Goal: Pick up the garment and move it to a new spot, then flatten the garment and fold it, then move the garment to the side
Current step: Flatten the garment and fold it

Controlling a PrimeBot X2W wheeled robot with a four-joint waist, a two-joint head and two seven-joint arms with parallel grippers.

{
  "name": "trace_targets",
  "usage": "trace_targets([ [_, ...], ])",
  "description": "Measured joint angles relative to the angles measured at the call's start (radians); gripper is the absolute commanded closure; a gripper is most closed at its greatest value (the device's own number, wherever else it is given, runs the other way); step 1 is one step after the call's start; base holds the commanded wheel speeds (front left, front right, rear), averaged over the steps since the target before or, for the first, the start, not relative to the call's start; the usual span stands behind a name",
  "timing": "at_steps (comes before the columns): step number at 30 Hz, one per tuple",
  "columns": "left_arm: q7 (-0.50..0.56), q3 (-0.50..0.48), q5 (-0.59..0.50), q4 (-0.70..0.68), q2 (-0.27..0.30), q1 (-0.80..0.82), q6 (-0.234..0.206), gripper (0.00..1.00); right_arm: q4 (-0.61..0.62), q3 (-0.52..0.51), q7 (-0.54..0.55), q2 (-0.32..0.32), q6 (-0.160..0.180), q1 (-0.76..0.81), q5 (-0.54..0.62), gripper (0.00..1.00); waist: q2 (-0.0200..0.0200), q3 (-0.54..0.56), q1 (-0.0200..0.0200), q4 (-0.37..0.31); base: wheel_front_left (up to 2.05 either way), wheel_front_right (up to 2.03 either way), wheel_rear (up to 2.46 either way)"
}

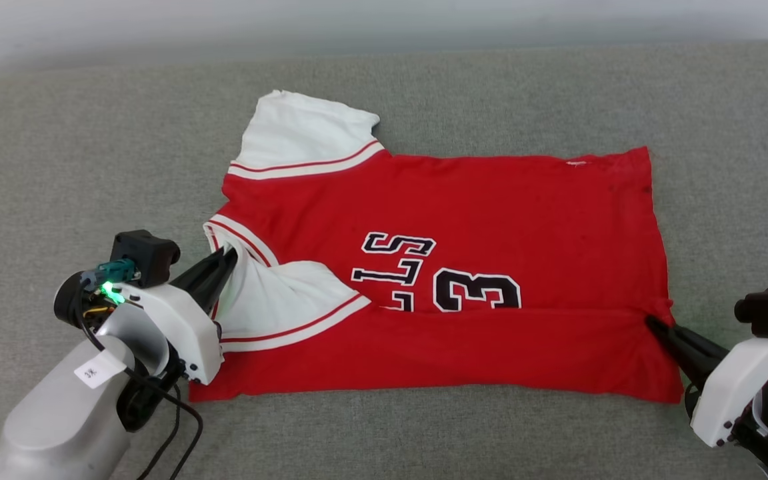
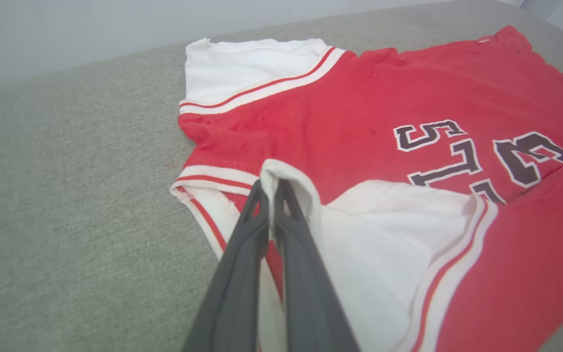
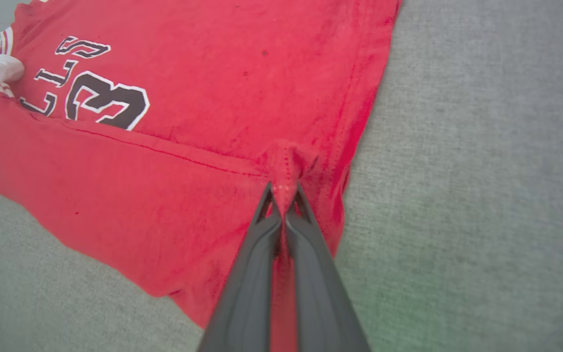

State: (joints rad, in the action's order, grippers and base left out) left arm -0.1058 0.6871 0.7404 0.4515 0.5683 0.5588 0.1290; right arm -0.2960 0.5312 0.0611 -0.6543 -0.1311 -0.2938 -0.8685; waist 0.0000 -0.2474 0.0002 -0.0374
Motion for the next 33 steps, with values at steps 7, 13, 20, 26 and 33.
trace_targets([
  [7, -0.035, 0.093, 0.056, 0.125, -0.001, 0.063, 0.0, 1.0, -0.066, 0.037, -0.016, 0.023, 0.0, -0.06, 0.0, 1.0, 0.0, -0.058, 0.0, -0.011, 0.0, 0.0, 0.0],
  [13, -0.07, 0.177, 0.12, 0.198, -0.015, 0.092, 0.0, 1.0, -0.099, 0.066, -0.03, 0.027, 0.0, -0.079, -0.004, 1.0, 0.0, -0.069, -0.0002, -0.014, 0.0, 0.0, 0.0],
  [20, -0.1, 0.248, 0.177, 0.26, -0.027, 0.123, 0.0, 0.0, -0.096, 0.066, -0.07, 0.033, 0.0, -0.08, -0.024, 0.0, 0.0, -0.041, -0.0001, -0.009, 0.0, 0.0, 0.0],
  [26, -0.106, 0.297, 0.189, 0.263, 0.0, 0.141, 0.0, 0.0, -0.059, 0.037, -0.099, 0.021, 0.0, -0.036, -0.029, 0.0, 0.0, 0.012, -0.0001, 0.007, 0.0, 0.0, 0.0],
  [33, 0.013, 0.354, 0.226, 0.184, 0.056, 0.199, 0.0, 0.0, -0.02, -0.009, -0.097, 0.012, 0.0, 0.018, -0.019, 0.0, 0.0, 0.077, -0.0003, 0.034, 0.0, 0.0, 0.0],
])
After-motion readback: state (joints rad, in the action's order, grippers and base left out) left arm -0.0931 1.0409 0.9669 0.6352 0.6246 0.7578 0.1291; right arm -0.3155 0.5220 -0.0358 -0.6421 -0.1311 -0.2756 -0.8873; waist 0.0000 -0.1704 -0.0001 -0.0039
